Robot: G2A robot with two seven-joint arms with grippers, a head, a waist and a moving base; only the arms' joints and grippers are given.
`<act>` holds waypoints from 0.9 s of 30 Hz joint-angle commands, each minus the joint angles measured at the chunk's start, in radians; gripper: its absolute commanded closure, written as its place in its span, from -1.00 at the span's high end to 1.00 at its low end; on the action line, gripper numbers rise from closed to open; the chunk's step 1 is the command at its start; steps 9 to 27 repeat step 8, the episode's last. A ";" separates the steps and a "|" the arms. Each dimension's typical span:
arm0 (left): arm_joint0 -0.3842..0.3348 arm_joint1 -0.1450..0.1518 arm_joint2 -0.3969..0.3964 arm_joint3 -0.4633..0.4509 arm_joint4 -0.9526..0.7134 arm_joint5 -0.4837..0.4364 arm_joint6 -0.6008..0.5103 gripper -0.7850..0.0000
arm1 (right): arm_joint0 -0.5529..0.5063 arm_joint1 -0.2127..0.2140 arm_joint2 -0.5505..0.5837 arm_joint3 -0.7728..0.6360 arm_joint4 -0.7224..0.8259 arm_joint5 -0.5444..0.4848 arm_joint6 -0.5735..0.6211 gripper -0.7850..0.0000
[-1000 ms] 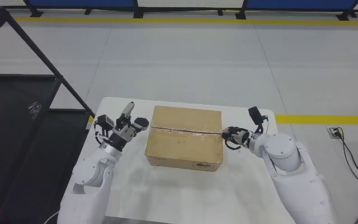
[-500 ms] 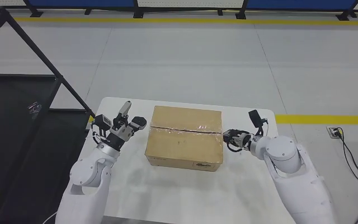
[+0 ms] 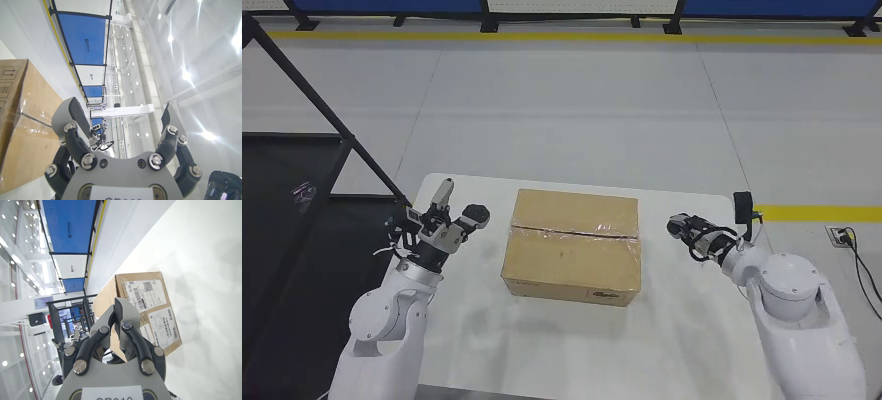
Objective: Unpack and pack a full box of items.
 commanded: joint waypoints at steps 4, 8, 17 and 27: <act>0.000 0.000 0.000 0.001 0.001 0.000 0.001 1.00 | -0.050 -0.002 0.009 -0.018 0.061 -0.110 -0.044 -0.35; 0.000 0.000 0.000 0.001 0.001 0.000 0.001 1.00 | -0.065 -0.006 0.003 -0.037 0.085 -0.157 -0.099 1.00; 0.000 0.000 0.000 0.001 0.001 0.000 0.001 1.00 | -0.065 -0.006 0.003 -0.037 0.085 -0.157 -0.099 1.00; 0.000 0.000 0.000 0.001 0.001 0.000 0.001 1.00 | -0.065 -0.006 0.003 -0.037 0.085 -0.157 -0.099 1.00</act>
